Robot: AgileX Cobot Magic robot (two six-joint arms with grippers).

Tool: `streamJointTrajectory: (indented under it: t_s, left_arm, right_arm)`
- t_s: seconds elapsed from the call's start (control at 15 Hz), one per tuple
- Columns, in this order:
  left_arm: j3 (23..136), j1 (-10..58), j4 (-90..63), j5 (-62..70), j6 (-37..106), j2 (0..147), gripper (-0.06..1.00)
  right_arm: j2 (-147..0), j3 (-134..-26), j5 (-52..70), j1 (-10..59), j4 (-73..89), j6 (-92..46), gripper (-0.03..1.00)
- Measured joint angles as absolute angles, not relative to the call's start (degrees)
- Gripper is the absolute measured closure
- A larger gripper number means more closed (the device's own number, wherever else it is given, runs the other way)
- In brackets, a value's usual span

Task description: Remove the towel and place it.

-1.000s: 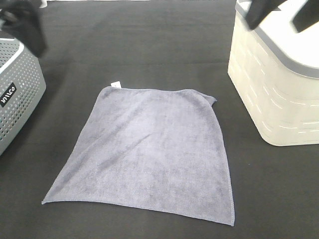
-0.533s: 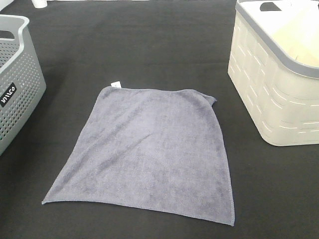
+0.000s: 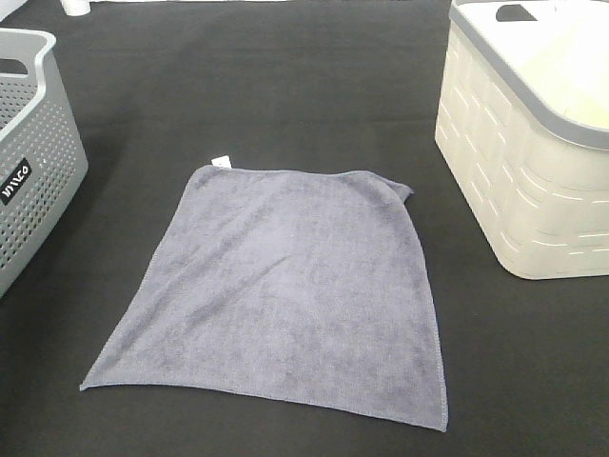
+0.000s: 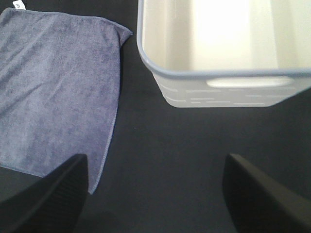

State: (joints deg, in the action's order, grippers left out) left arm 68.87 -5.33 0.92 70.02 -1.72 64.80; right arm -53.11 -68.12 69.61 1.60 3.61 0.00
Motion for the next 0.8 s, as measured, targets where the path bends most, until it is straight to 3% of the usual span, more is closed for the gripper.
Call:
streamJointTrajectory:
  t_s: [0.8]
  left_arm:
    - [47.04, -5.33, 4.35, 70.07, -1.49, 29.05, 0.18]
  right_arm:
    - [-15.64, -43.32, 69.73, 1.6, 0.0, -1.72, 0.23]
